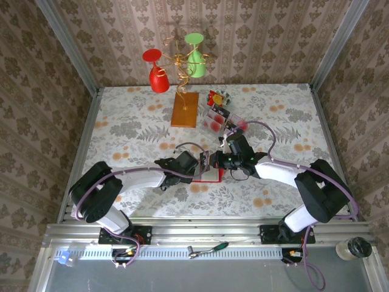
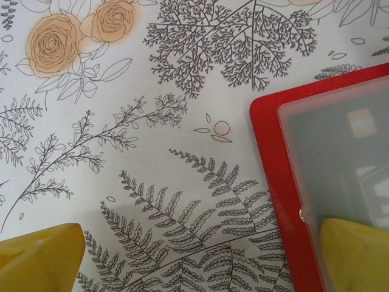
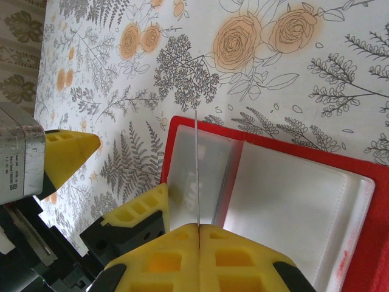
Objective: Put the credit cards into the card holder
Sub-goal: Insert the credit card into the card slot.
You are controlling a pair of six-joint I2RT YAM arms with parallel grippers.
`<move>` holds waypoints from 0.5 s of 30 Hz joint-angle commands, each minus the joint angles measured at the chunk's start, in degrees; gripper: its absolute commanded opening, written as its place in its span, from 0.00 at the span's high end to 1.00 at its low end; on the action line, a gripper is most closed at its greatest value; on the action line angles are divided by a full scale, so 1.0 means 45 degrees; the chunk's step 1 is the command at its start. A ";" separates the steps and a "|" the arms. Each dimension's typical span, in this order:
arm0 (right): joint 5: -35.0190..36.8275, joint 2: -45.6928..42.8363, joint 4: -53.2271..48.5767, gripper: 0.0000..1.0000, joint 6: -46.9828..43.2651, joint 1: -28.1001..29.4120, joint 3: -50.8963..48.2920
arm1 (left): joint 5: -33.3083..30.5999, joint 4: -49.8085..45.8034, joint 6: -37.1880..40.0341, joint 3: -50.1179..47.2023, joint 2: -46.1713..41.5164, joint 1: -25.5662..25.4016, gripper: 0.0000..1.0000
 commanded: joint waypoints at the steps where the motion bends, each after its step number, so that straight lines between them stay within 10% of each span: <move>1: -0.0231 0.0420 -0.0251 1.00 -0.0152 0.0171 0.0446 | -0.0278 -0.0087 -0.0401 -0.0235 0.0125 0.0060 0.00; 15: -0.0309 0.1116 -0.0166 1.00 0.0064 0.0388 0.0647 | -0.0221 0.0110 -0.0481 -0.0362 0.0001 0.0044 0.00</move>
